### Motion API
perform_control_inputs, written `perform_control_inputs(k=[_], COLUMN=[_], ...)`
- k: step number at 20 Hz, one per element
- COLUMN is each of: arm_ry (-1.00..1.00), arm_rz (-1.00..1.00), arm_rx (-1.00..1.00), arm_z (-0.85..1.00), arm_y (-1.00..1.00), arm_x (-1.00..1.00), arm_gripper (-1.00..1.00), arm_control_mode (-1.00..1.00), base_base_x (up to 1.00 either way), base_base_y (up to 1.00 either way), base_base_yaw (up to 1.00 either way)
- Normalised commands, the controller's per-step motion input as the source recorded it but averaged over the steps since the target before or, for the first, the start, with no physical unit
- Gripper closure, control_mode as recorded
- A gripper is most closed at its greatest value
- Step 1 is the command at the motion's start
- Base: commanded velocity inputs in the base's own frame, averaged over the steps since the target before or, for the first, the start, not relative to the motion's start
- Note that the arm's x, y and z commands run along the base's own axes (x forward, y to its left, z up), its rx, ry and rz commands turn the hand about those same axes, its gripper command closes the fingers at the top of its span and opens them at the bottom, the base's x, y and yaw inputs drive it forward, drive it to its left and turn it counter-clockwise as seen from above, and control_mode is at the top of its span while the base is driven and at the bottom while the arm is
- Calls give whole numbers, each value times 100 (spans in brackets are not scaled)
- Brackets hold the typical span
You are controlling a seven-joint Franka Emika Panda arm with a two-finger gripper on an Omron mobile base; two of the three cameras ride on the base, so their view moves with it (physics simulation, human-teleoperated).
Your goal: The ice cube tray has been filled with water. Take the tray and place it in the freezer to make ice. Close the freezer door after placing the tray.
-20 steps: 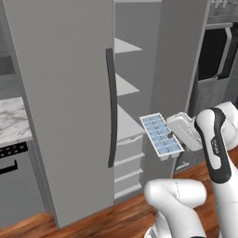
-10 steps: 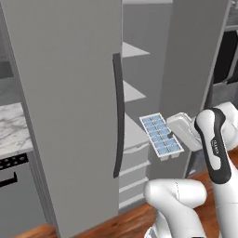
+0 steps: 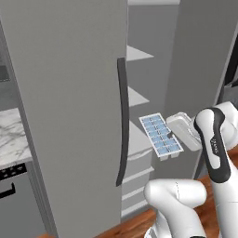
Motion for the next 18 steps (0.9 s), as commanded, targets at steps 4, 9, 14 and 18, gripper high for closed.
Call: perform_control_inputs(k=[4, 9, 14, 18], arm_ry=[0, 0, 0, 0], arm_rz=[0, 0, 0, 0], arm_rx=[0, 0, 0, 0], arm_z=[0, 0, 0, 0], arm_y=[0, 0, 0, 0], arm_x=[0, 0, 0, 0], arm_gripper=[100, 100, 100, 100], arm_control_mode=[100, 100, 100, 100], base_base_x=[21, 30, 54, 59], base_base_y=[-16, -8, -2, -5], base_base_yaw=[-6, -5, 0, 0])
